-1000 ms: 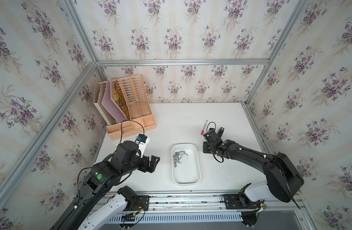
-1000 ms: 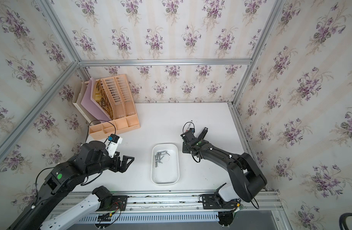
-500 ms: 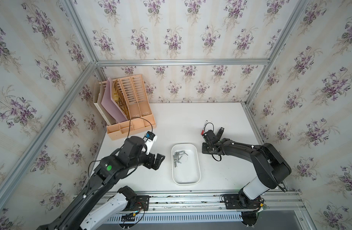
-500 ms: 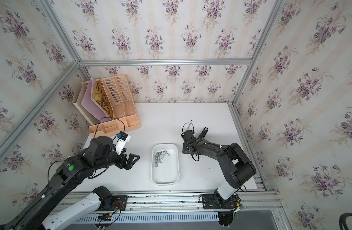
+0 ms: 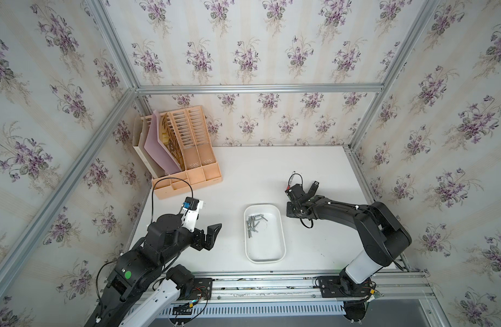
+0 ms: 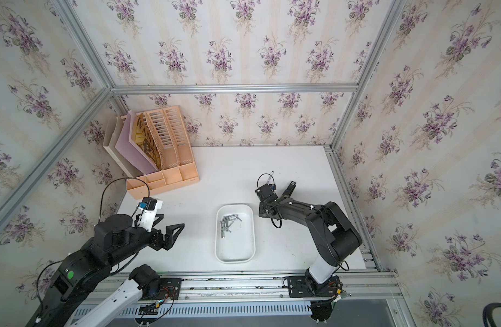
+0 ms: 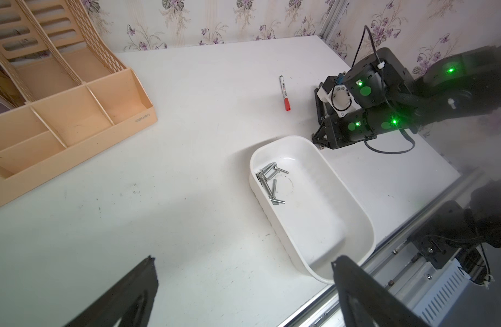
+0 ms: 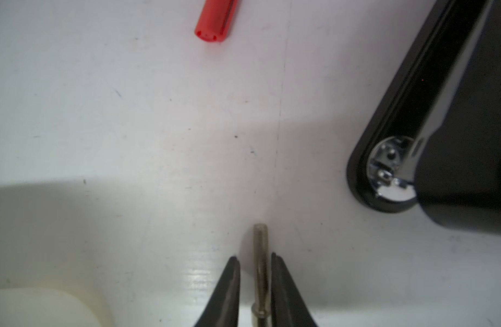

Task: Take out the screws from the storage box
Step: Place the screw at the center of the board, then pick up the screw from the storage box.

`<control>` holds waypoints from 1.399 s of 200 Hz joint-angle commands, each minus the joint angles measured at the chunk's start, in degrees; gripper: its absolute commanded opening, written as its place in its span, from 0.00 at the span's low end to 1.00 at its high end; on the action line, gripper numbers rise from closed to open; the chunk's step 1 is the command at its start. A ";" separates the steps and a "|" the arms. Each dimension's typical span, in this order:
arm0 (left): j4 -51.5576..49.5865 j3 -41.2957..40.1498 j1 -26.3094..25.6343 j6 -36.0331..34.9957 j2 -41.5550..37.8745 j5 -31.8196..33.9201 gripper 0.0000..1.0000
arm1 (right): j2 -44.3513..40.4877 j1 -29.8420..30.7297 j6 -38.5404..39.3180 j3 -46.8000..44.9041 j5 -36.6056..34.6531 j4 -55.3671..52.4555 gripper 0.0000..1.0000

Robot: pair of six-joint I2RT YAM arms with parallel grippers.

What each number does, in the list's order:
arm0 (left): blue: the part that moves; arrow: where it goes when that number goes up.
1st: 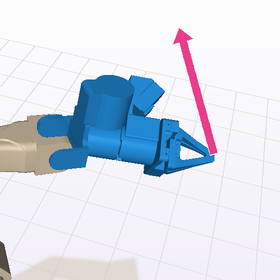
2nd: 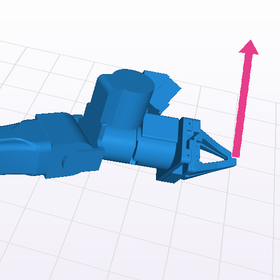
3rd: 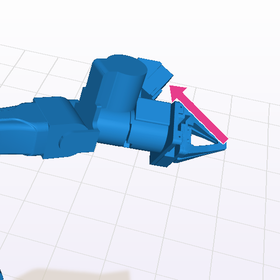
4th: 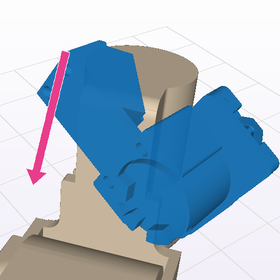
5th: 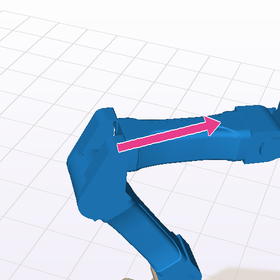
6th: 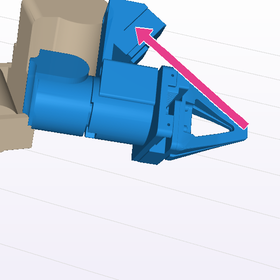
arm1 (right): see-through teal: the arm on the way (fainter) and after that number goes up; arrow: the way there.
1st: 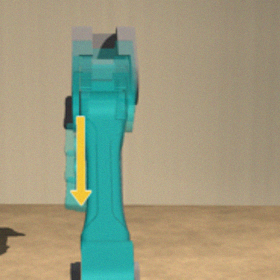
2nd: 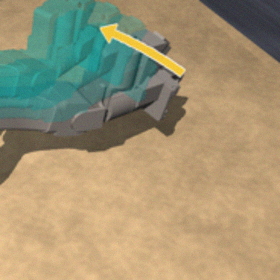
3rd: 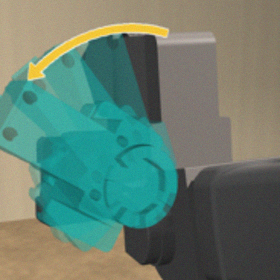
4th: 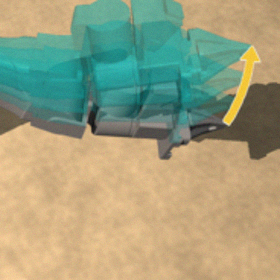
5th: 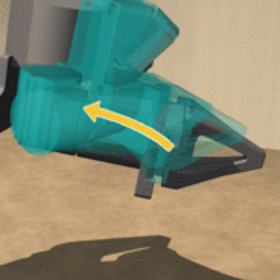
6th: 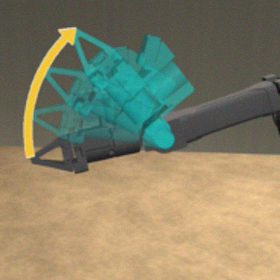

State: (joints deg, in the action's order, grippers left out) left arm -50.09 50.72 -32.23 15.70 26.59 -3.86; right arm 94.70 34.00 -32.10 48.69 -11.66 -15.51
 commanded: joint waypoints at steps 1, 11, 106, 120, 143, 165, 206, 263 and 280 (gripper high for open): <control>3.57 -0.75 0.06 -1.85 0.66 1.26 0.99 | -1.00 0.02 0.58 0.53 -1.63 -0.60 0.32; 3.93 -1.02 0.07 -2.06 1.36 1.22 0.99 | -2.17 0.01 0.88 0.36 -0.84 -0.10 0.32; -2.03 6.63 2.66 -2.34 14.67 -8.12 0.99 | -19.81 10.22 3.69 -3.84 -5.18 3.01 0.43; -2.60 9.55 2.78 -1.60 17.29 -8.04 0.99 | -21.13 15.09 5.44 -2.77 -6.95 3.77 0.45; -3.39 12.06 2.74 -2.48 19.20 -8.52 0.99 | -18.88 20.88 6.50 -1.17 -3.18 4.86 0.42; -4.39 10.31 2.24 -2.72 17.98 0.11 0.99 | -15.54 21.72 5.48 0.27 -4.06 3.76 0.42; -3.84 6.28 1.96 -0.51 13.89 -1.83 0.99 | -9.72 21.72 5.69 1.60 3.94 4.78 0.42; -1.73 3.86 0.35 -0.52 5.89 2.57 0.99 | -0.50 21.72 5.34 4.74 9.11 4.17 0.44; -1.42 3.57 0.35 -0.75 6.31 2.39 0.99 | 1.46 21.66 5.17 5.61 9.82 3.67 0.44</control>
State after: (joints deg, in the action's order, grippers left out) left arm -52.95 54.52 -31.86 15.05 32.67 -2.33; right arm 94.08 55.66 -26.83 53.12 -4.54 -11.49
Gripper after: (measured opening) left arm 0.993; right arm 0.439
